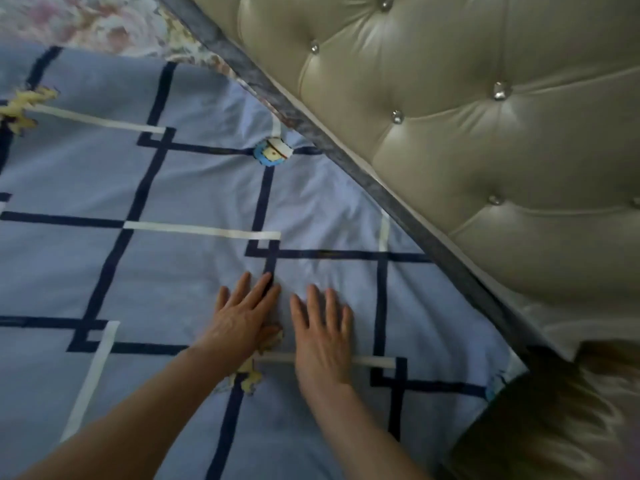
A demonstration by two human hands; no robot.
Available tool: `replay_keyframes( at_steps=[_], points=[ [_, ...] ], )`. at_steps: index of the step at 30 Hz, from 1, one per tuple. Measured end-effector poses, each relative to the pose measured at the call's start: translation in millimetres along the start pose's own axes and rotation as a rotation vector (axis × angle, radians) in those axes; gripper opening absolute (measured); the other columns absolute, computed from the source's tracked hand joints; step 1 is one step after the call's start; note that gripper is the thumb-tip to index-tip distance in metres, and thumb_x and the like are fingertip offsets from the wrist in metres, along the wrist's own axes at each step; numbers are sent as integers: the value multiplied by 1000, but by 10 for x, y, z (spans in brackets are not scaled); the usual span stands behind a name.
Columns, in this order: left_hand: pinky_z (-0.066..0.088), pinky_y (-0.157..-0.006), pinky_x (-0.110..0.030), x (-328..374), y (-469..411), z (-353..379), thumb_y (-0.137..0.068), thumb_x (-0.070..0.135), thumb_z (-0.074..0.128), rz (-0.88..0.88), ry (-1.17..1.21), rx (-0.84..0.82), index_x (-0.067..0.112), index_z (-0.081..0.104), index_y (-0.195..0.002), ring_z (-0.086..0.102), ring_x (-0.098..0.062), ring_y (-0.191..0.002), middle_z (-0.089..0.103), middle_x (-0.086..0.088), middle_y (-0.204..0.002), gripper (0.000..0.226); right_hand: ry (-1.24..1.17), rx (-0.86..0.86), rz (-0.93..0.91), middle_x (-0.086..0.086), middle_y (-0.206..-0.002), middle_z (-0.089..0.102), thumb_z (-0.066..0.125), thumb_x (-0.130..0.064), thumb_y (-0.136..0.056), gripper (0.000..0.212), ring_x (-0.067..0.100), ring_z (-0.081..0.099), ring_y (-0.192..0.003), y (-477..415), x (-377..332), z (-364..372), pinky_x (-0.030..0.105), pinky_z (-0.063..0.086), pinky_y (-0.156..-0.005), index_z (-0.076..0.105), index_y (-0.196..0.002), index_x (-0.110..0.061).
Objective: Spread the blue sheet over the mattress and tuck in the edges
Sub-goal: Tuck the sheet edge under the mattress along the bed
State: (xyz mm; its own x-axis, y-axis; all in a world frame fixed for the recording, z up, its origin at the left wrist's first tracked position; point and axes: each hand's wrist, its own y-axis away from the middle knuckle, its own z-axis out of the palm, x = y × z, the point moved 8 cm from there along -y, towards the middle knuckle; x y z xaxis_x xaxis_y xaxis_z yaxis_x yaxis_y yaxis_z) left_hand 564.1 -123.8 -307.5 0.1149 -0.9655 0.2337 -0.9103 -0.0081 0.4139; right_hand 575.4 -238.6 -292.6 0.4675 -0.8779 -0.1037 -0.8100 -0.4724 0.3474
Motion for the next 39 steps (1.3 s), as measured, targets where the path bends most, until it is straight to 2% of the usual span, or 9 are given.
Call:
replay_keyframes(
  at_steps=[7, 16, 22, 26, 29, 31, 34, 36, 39],
  points=[
    [45, -89, -62, 1321, 922, 800, -55, 45, 86, 133, 3, -48, 14, 43, -135, 43, -42, -127, 50, -10, -140, 96, 20, -20, 100, 11, -149, 34, 34, -14, -89, 54, 37, 32, -134, 1193, 1107, 121, 58, 36, -100, 37, -142, -23],
    [-14, -109, -65, 2211, 1437, 1286, -96, 46, 42, 253, -149, -179, 39, -10, -146, -33, -38, -136, -30, 3, -153, 73, -27, -259, 255, 9, -157, -9, 38, -7, -94, 77, 46, 16, -136, 1661, 2416, 444, 50, 37, -104, -8, -147, -40],
    [-15, -111, -58, 2051, 1620, 1020, -92, 32, 54, 212, -15, -158, 39, 8, -147, -32, -29, -136, -15, 4, -158, 72, 115, -212, 334, 11, -156, -8, 48, -26, -91, 85, 46, 6, -137, 1699, 2230, 217, 54, 35, -105, -17, -145, -37],
    [-2, -112, -62, 1531, 1971, 713, -93, 36, 51, 44, -2, -145, 36, 19, -146, -23, -28, -136, -1, 0, -160, 61, 167, -154, 272, 25, -151, 9, 45, -27, -84, 77, 55, 24, -128, 1691, 1737, -84, 63, 33, -100, 7, -150, -19],
    [39, -99, -59, 1014, 2339, 611, -63, 62, 71, -140, -61, -224, 42, 48, -129, 20, -27, -136, 42, 3, -147, 73, 131, 55, 110, 36, -132, 40, 16, -25, -89, 59, 60, 38, -110, 1817, 1194, -282, 69, 32, -95, 43, -136, -1],
    [30, -106, -62, 619, 2649, 394, -73, 55, 68, -236, -5, -138, 38, 40, -136, 9, -28, -140, 30, 2, -154, 71, 26, 73, 14, 36, -130, 44, 11, -21, -95, 55, 60, 40, -110, 1878, 553, -313, 66, 33, -92, 40, -139, -6],
    [-8, -114, -58, -99, 3186, 152, -91, 38, 55, -433, 8, -44, 34, 14, -148, -19, -27, -143, -7, 3, -160, 70, -4, 87, -225, 30, -133, 48, 66, -14, -76, 75, 57, 42, -115, 1857, -475, -447, 62, 42, -87, 30, -141, -16],
    [12, -112, -62, -581, 3616, -29, -78, 48, 69, -499, -80, 25, 34, 26, -144, -1, -31, -144, 13, -2, -159, 80, -2, 62, -371, 24, -134, 50, 84, 2, -43, 120, 53, 44, -118, 1888, -1206, -495, 58, 45, -87, 23, -144, -21],
    [39, -96, -58, -1364, 4407, -92, -45, 56, 86, -651, -59, 66, 31, 48, -130, 37, -31, -133, 49, -4, -142, 97, 25, 137, -604, 18, -133, 54, 83, 7, -34, 126, 47, 47, -119, 2031, -2322, -635, 51, 32, -103, 26, -143, -22]
  ],
)
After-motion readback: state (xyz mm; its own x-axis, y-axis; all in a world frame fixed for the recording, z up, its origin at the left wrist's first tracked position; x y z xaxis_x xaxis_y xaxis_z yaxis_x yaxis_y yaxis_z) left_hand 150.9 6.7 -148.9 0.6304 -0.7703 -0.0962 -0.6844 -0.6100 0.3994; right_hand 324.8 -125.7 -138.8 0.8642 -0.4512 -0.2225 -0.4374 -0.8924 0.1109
